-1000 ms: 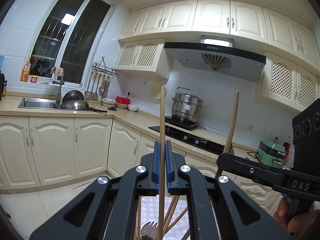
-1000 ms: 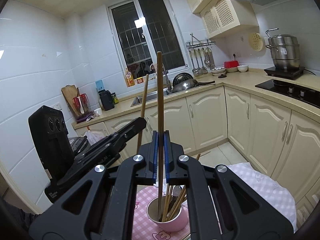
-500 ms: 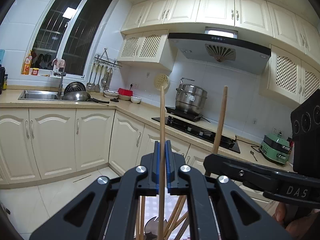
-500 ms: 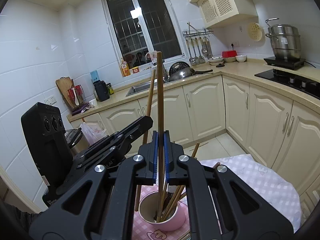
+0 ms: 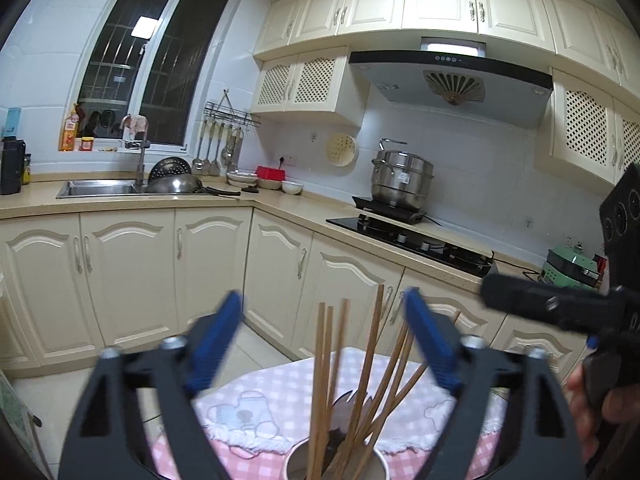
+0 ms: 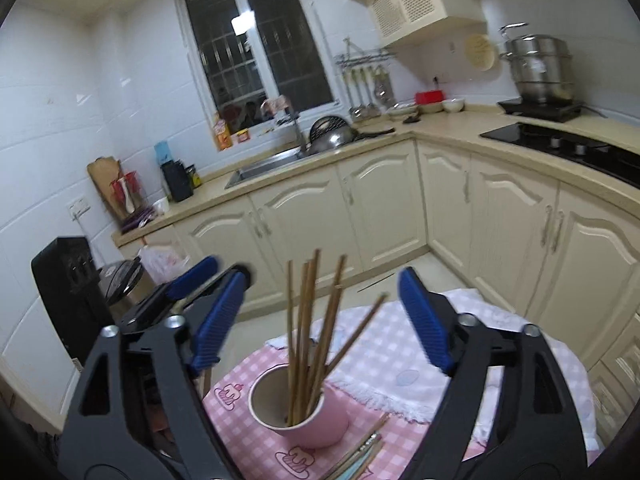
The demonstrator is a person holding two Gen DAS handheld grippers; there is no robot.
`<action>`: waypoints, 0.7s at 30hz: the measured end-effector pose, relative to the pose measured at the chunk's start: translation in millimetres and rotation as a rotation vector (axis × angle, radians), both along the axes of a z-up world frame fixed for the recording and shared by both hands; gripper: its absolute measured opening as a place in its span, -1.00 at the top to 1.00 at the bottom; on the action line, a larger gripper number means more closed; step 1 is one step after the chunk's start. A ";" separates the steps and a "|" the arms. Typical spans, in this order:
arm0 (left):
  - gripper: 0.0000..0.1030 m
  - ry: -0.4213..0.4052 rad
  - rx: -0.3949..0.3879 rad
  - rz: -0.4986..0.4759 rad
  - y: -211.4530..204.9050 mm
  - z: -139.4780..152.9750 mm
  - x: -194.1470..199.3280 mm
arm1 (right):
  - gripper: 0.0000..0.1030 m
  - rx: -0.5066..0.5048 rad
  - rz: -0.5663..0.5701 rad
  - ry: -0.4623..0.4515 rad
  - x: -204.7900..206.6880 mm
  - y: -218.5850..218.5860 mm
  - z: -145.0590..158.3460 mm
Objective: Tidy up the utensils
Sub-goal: 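Move both open tools back down toward the remaining chopsticks and blue knife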
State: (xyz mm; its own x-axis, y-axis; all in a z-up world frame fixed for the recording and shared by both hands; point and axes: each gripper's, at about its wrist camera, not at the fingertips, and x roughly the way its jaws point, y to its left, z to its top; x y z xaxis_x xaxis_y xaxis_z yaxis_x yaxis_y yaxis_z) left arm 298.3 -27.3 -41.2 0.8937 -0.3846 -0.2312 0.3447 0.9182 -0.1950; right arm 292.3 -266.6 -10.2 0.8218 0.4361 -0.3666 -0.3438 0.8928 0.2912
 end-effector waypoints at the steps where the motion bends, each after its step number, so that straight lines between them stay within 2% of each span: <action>1: -0.83 0.000 0.002 0.003 1.6 1.3 -3.3 | -0.77 0.006 -0.012 -0.006 -2.9 -4.7 1.0; 4: -0.89 0.012 0.028 0.016 3.1 5.8 -10.2 | -0.88 0.018 -0.041 -0.002 -7.6 -15.5 2.3; 9: -0.89 0.027 0.071 0.032 5.1 10.8 -23.8 | -0.88 0.028 -0.073 0.027 -12.6 -28.6 -1.0; 21: -0.89 0.064 0.092 0.024 13.7 4.2 -49.4 | -0.88 0.025 -0.100 0.122 -32.1 -39.5 -24.7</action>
